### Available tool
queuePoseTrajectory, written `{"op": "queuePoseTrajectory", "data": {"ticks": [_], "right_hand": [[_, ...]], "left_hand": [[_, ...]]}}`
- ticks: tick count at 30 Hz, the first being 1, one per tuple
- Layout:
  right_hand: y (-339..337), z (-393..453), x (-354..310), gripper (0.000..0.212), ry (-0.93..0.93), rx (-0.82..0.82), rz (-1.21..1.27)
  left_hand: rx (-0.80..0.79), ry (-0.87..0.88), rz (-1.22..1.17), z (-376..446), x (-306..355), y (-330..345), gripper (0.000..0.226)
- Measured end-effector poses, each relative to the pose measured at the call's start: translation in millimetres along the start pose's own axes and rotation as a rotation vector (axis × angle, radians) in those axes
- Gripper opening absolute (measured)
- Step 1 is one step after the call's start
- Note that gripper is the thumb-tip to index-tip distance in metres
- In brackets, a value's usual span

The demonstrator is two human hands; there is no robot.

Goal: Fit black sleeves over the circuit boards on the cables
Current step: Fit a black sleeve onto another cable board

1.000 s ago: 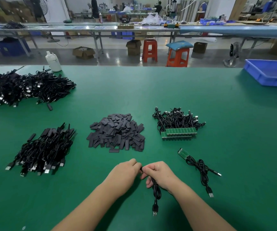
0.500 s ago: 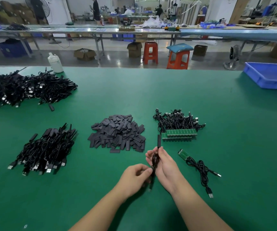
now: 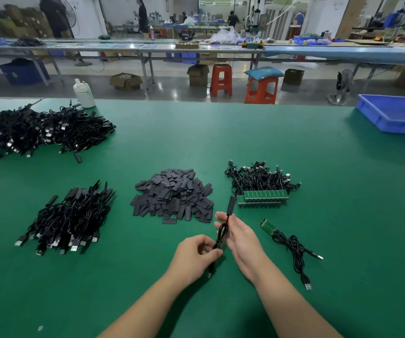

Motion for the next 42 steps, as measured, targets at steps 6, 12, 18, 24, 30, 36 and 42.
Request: {"op": "queuePoseTrajectory", "data": {"ticks": [6, 12, 18, 24, 30, 36, 42], "right_hand": [[-40, 9, -32, 0.034, -0.537, 0.258, -1.221], [-84, 22, -33, 0.052, -0.284, 0.410, -1.651], [-92, 24, -30, 0.025, -0.199, 0.371, -1.575], [-82, 22, -37, 0.013, -0.162, 0.362, -1.330], [-73, 21, -44, 0.011, -0.117, 0.317, -1.064], [-69, 15, -43, 0.011, -0.102, 0.280, -0.986], [-61, 14, -42, 0.010, -0.090, 0.261, -0.840]], "left_hand": [[0.202, -0.033, 0.154, 19, -3, -79, 0.015], [0.445, -0.089, 0.432, 43, -19, -195, 0.021], [0.724, -0.220, 0.685, 49, -57, -277, 0.030], [0.738, -0.368, 0.826, 47, -82, -279, 0.026], [0.884, -0.205, 0.773, 42, -76, -273, 0.028], [0.911, -0.330, 0.650, 34, -91, -281, 0.039], [0.889, -0.210, 0.722, 38, -79, -264, 0.047]]}}
Point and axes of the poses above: each hand's wrist, its own z-axis towards the middle knuckle, its own y-axis out of the palm, x = y × z, the point moved 3 cm from there along z, towards the middle knuckle, and after that the axes turned 5 degrees about x, right-handed, at the moved point
